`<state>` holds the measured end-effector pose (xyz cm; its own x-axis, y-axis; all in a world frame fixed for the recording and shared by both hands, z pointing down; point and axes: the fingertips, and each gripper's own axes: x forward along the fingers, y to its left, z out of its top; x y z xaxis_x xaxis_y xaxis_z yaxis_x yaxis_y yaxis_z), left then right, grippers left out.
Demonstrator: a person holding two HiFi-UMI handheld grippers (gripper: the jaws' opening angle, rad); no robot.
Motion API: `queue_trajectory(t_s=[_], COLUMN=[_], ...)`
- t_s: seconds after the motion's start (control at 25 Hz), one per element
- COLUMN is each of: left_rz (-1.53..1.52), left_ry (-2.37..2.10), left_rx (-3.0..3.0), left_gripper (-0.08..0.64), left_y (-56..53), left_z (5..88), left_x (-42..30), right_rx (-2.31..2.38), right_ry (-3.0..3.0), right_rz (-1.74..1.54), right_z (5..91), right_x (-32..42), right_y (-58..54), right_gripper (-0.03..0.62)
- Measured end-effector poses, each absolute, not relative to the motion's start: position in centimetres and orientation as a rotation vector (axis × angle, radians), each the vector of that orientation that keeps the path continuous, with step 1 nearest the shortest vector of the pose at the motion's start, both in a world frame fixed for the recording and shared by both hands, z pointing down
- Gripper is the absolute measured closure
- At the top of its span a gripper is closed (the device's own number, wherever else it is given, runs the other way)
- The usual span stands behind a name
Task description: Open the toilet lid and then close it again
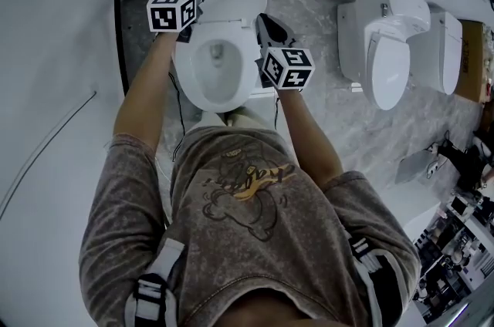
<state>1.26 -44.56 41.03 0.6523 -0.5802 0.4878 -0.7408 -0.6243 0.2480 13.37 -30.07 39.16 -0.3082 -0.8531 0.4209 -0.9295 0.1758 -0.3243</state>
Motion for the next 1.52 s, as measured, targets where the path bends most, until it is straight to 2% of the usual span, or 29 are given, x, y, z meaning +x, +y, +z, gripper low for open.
queue_trajectory(t_s=[0.96,1.52], left_rz=[0.412,0.426], left_ry=[-0.990,-1.168], left_rx=[2.472,2.352], left_gripper=[0.293,0.293], left_y=[-31.8,-21.7], left_z=[39.7,42.9], left_x=[-0.8,-2.1], right_rx=[1.786,1.670], right_ry=[-2.289,-2.371], right_rz=[0.764,0.742], right_z=[38.7,38.6], right_x=[8.6,10.1], right_y=[-20.0,-11.5], right_gripper=[0.565,0.565])
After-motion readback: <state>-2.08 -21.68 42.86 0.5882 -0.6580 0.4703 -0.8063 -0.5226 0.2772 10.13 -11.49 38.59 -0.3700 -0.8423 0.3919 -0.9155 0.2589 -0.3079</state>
